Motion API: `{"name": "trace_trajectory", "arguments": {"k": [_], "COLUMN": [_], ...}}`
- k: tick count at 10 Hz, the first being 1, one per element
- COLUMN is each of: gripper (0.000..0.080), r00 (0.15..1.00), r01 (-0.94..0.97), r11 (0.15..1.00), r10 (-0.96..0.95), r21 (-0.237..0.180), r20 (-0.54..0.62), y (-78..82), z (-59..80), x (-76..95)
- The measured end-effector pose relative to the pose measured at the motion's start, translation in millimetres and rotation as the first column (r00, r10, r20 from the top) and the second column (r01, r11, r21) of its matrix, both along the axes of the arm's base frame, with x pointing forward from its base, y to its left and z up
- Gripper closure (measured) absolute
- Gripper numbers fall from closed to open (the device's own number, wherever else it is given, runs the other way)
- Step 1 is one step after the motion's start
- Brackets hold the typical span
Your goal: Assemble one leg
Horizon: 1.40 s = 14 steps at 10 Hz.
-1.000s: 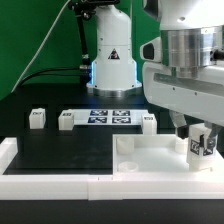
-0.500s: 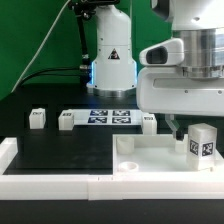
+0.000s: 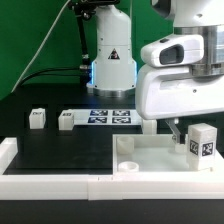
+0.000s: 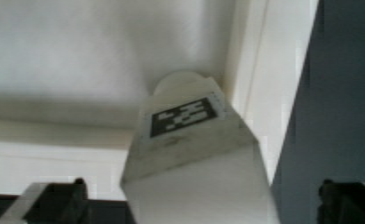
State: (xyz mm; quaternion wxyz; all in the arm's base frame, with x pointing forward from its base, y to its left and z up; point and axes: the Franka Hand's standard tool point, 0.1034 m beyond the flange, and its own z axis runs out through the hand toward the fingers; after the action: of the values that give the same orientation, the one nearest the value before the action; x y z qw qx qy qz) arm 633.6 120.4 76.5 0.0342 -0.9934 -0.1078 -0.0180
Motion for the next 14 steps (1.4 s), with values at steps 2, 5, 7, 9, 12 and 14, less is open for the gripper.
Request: {"name": "trace_trajectory", "arguments": {"k": [2, 5, 7, 9, 12, 14], "gripper": [0.0336, 0.0509, 0.0509, 0.0509, 0.0509, 0.0509], "r00": [1.0, 1.0, 0.947, 0.771, 0.44, 0.279], "r01": [0.007, 0.022, 0.322, 0.636, 0.896, 0.958], "r11": [1.0, 1.0, 0.947, 0.772, 0.444, 0.285], "r10": [-0.007, -0.022, -0.321, -0.635, -0.892, -0.953], "r21": [0.001, 0.002, 0.006, 0.0, -0.017, -0.032], "r20": [-0.001, -0.002, -0.025, -0.052, -0.1, -0.119], "y": [0.0, -0.2, -2.3, -5.2, -10.2, -11.5], "z": [-0.1, -0.3, -0.2, -1.7, -2.9, -3.0], "x": [-0.1, -0.2, 0.0, 0.0, -0.9, -1.4]}}
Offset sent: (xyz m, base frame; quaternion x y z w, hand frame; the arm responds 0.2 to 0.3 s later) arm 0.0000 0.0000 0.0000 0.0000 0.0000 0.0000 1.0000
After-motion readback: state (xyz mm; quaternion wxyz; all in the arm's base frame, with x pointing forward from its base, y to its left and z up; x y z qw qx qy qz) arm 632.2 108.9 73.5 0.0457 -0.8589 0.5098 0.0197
